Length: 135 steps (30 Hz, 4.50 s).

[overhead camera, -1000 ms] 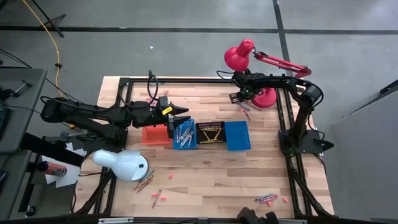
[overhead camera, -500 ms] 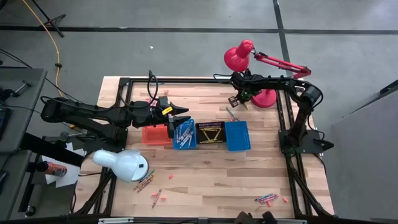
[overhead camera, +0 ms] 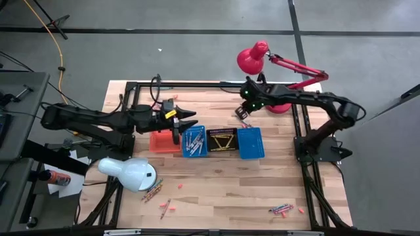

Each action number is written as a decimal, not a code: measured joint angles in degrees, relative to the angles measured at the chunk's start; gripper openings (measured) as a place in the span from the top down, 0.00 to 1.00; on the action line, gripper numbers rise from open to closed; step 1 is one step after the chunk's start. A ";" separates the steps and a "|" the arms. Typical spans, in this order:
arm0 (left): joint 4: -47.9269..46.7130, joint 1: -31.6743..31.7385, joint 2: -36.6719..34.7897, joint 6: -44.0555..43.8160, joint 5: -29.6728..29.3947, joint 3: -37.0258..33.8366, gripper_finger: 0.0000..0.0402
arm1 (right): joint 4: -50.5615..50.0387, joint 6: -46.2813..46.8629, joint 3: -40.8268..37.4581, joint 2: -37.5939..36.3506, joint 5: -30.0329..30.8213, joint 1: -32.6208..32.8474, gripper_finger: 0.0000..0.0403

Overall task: Sort crayons
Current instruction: Put the right yellow crayon into the black bin, then put the yellow crayon into the black bin

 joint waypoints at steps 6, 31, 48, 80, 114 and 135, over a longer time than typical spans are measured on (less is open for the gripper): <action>-1.30 0.00 -2.62 -0.04 -0.01 0.02 0.58 | 9.03 2.49 0.04 -4.02 -2.13 10.60 1.00; -1.57 0.04 -3.19 3.27 0.00 0.02 0.58 | 41.15 -5.24 0.12 -16.25 -14.10 23.09 1.00; -1.13 0.04 -3.19 3.96 -0.02 0.02 0.58 | 55.56 -0.19 -9.92 -18.25 -12.86 22.94 1.00; -1.28 0.11 -3.19 4.00 -3.72 0.02 0.58 | 36.44 -6.38 -9.94 4.48 -5.56 22.47 0.91; -1.61 0.11 -3.17 3.43 -3.69 0.02 0.58 | 17.27 -7.77 -4.68 -18.36 -4.51 25.21 0.58; -65.67 2.98 24.91 -9.82 13.98 28.30 0.58 | 16.49 4.84 -4.72 -18.73 -1.85 25.46 0.58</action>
